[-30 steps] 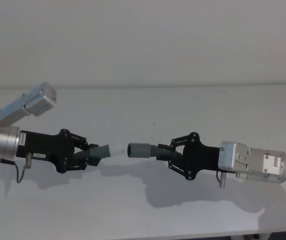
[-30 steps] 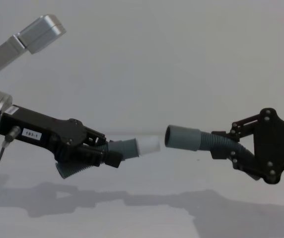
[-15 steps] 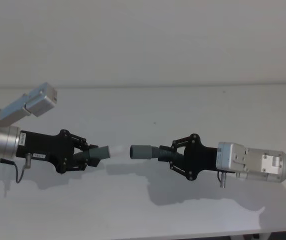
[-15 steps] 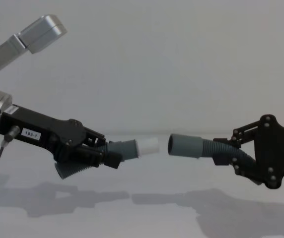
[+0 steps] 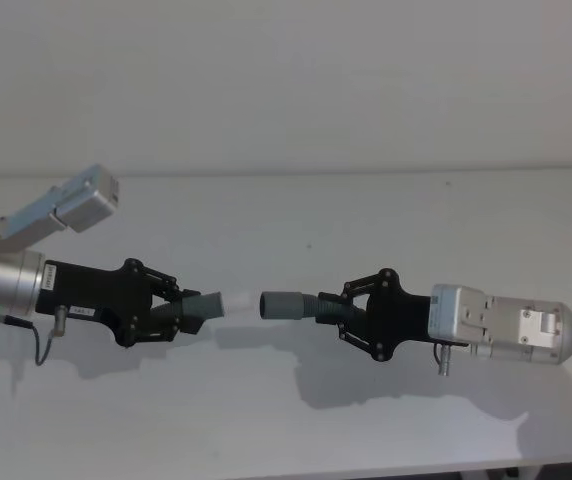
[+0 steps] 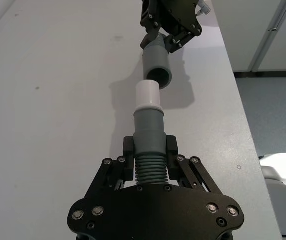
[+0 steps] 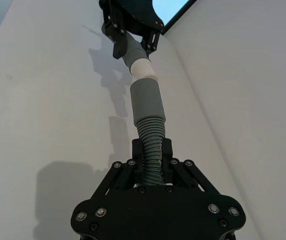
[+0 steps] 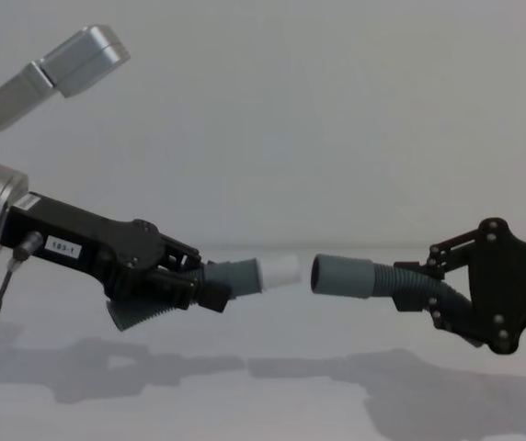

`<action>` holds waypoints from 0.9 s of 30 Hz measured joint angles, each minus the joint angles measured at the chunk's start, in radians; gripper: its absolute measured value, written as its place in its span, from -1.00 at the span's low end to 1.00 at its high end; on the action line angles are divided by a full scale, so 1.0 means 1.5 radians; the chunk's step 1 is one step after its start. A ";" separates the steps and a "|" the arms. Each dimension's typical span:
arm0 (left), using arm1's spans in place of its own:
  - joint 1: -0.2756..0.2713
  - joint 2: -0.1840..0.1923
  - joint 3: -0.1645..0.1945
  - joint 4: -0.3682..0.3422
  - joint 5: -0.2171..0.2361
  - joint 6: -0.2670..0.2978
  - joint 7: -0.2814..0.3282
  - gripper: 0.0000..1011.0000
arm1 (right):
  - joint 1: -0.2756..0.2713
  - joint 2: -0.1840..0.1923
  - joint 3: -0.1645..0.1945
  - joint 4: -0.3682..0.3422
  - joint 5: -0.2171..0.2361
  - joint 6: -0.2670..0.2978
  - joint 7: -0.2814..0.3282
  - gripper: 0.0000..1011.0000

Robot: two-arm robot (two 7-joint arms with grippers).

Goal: Use both hands to pick up one end of the pipe from the table, align the ends, and insert them.

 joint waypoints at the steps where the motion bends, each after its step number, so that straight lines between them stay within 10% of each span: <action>1: 0.000 0.000 0.000 0.000 0.000 0.000 0.000 -0.35 | 0.000 0.000 -0.001 0.001 0.000 0.000 0.000 -0.65; 27: -0.011 -0.009 0.018 0.008 -0.008 -0.004 -0.003 -0.35 | 0.015 -0.004 -0.013 0.022 -0.002 -0.001 -0.013 -0.65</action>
